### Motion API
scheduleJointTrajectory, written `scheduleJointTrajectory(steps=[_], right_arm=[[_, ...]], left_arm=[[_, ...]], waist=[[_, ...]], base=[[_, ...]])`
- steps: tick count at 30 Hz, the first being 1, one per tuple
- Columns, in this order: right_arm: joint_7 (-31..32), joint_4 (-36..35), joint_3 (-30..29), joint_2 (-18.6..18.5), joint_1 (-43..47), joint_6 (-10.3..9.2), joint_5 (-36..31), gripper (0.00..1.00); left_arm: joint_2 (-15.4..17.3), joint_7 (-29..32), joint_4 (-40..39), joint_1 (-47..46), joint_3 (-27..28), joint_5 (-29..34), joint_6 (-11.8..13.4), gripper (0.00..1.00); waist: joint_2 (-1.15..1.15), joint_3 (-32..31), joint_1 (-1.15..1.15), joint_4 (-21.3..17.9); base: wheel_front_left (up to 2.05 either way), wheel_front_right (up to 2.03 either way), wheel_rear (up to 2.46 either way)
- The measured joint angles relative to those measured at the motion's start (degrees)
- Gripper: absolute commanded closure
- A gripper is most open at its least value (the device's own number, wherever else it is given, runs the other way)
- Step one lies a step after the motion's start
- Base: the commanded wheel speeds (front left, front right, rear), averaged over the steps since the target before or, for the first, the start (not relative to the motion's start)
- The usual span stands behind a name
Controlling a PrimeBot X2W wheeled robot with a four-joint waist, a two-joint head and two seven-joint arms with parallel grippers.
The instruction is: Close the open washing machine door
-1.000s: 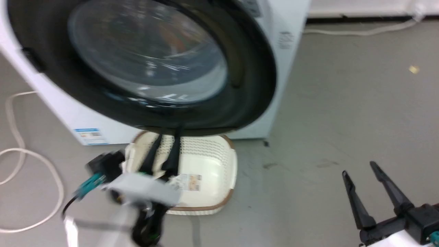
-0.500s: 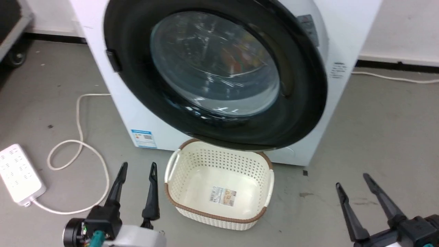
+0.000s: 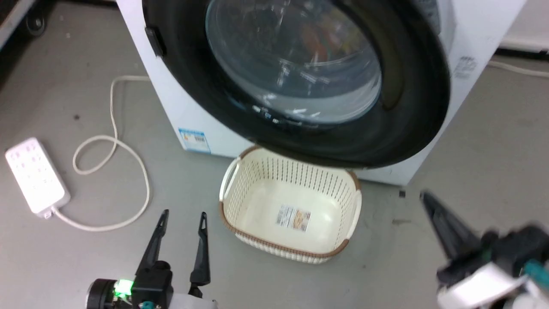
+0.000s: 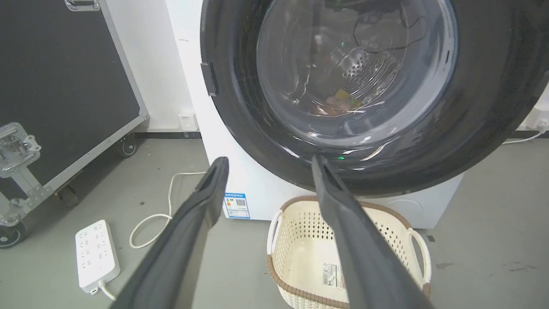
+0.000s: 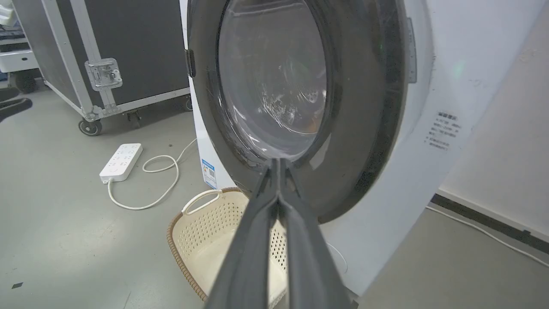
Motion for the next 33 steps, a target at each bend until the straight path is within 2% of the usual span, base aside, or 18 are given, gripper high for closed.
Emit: scheduleJointTrajectory(steps=[2,3,4,5,6,7,9,10,11,13,25,33], right_arm=[[1.25,0.68,1.52,-2.80,-4.39,-0.01,2.61,1.00],[1.25,0.68,1.52,-2.80,-4.39,-0.01,2.61,1.00],[2.52,1.75,3.09,-5.92,-9.21,-0.01,4.65,1.00],[2.52,1.75,3.09,-5.92,-9.21,-0.01,4.65,1.00],[3.37,3.20,4.22,-8.51,-14.10,-0.01,7.45,1.00],[3.37,3.20,4.22,-8.51,-14.10,-0.01,7.45,1.00],[4.38,6.22,6.20,-12.16,-20.74,-0.01,11.07,1.00],[4.38,6.22,6.20,-12.16,-20.74,-0.01,11.07,1.00],[4.54,8.76,7.55,-14.27,-24.55,-0.01,13.05,1.00],[4.58,11.51,8.83,-15.68,-27.87,-0.01,15.26,1.00],[4.49,25.55,11.37,-17.92,-43.41,0.12,27.70,1.00],[3.14,32.79,12.16,-17.34,-48.25,0.65,29.86,1.00]], left_arm=[[-0.03,0.00,0.60,-0.23,-0.75,0.05,0.02,0.00],[-0.03,0.00,0.60,-0.23,-0.75,0.05,0.02,0.00],[-0.21,0.00,1.00,-0.83,-1.65,0.07,0.45,0.00],[-0.21,0.00,1.00,-0.83,-1.65,0.07,0.45,0.00],[-0.41,0.00,1.32,-1.76,-2.26,0.05,1.01,0.00],[-0.41,0.00,1.32,-1.76,-2.26,0.05,1.01,0.00],[-0.71,0.00,1.51,-3.31,-3.11,0.00,1.57,0.00],[-0.71,0.00,1.51,-3.31,-3.11,0.00,1.57,0.00],[-0.91,0.00,1.62,-4.10,-3.83,0.00,2.04,0.00],[-1.02,0.00,1.74,-4.60,-4.56,-0.01,2.52,0.00],[-1.24,0.00,1.93,-6.35,-7.12,-0.54,4.10,0.00],[-1.25,0.00,1.99,-6.70,-7.93,-0.40,5.05,0.00]], waist=[[0.00,1.68,0.00,0.28],[0.00,1.68,0.00,0.28],[0.00,3.44,0.00,0.58],[0.00,3.44,0.00,0.58],[0.00,5.24,0.00,0.91],[0.00,5.24,0.00,0.91],[0.00,7.74,0.01,1.54],[0.00,7.74,0.01,1.54],[0.00,9.19,0.01,2.02],[0.00,10.33,0.01,2.57],[0.00,13.06,0.00,5.01],[0.00,13.29,-0.01,4.79]], base=[[0.00,0.00,0.00],[0.00,0.00,0.00],[0.00,0.00,0.00],[0.00,0.00,0.00],[0.00,0.00,0.00],[0.00,0.00,0.00],[0.00,0.00,0.00],[0.00,0.00,0.00],[0.00,0.00,0.00],[0.00,0.00,0.00],[0.00,0.00,0.00],[0.00,0.00,0.00]])
